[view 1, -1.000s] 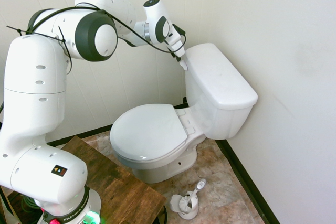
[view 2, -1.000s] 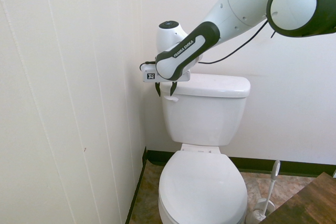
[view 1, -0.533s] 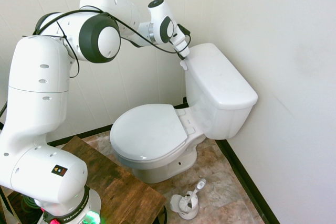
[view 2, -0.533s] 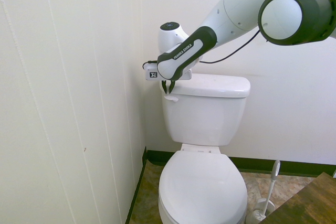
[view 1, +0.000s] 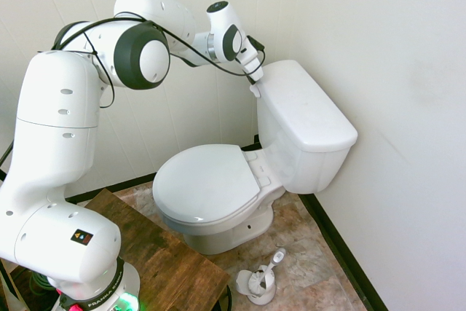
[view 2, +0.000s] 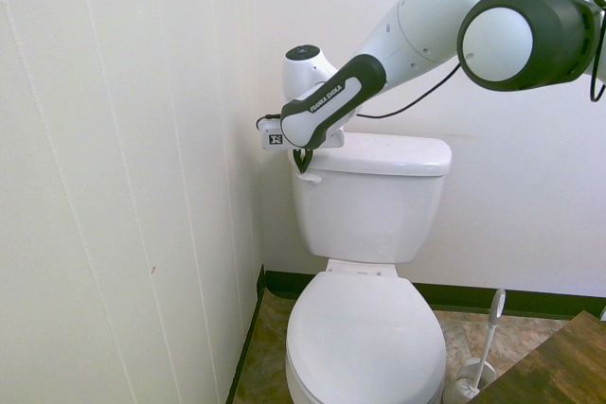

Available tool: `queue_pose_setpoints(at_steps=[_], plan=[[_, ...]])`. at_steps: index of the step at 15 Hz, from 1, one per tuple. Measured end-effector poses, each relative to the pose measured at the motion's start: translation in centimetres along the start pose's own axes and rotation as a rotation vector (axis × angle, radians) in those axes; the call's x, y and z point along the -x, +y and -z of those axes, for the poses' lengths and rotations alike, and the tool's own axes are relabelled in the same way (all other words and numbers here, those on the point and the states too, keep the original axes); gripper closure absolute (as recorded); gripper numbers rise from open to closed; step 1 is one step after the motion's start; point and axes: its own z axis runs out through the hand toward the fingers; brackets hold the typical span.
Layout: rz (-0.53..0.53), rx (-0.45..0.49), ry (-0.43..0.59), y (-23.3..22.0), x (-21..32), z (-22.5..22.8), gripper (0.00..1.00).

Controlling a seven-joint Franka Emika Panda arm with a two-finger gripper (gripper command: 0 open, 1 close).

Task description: Flush the toilet

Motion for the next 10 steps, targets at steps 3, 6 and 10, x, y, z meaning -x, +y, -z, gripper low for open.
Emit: queue_pose_setpoints(at_steps=[3,6,10], plan=[[-0.009,0.011,-0.003,0.31,-0.15,-1.04,1.0],[-0.016,0.015,-0.008,0.4,-0.26,-1.37,1.0],[-0.025,0.015,-0.013,0.39,-0.34,-1.42,1.0]])
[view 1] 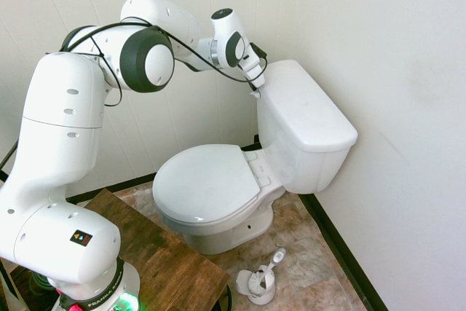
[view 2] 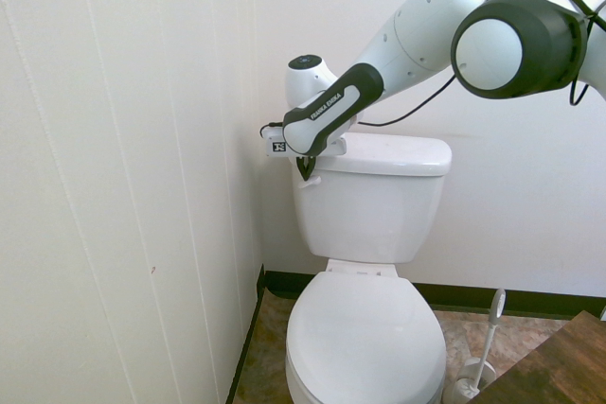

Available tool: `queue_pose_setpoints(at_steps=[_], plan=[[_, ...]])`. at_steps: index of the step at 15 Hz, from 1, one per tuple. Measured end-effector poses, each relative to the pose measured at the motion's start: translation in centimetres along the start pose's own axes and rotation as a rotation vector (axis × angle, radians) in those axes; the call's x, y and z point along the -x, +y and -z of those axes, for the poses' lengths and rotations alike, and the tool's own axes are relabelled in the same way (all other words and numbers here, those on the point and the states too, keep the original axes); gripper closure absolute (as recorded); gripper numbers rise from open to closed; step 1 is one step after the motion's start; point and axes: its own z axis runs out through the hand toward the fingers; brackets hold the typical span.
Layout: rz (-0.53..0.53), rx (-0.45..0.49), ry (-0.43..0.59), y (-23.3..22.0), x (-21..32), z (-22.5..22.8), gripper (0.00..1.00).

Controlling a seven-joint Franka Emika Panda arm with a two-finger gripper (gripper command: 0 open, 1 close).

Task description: Flush the toilet

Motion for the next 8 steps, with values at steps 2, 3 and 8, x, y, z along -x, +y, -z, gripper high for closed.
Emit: queue_pose_setpoints(at_steps=[2,3,8], plan=[[0.001,-0.001,-0.002,0.0,0.0,0.1,1.0],[0.004,-0.002,-0.003,0.0,0.0,0.3,1.0],[0.013,-0.008,-0.008,0.5,-0.5,2.0,1.0]])
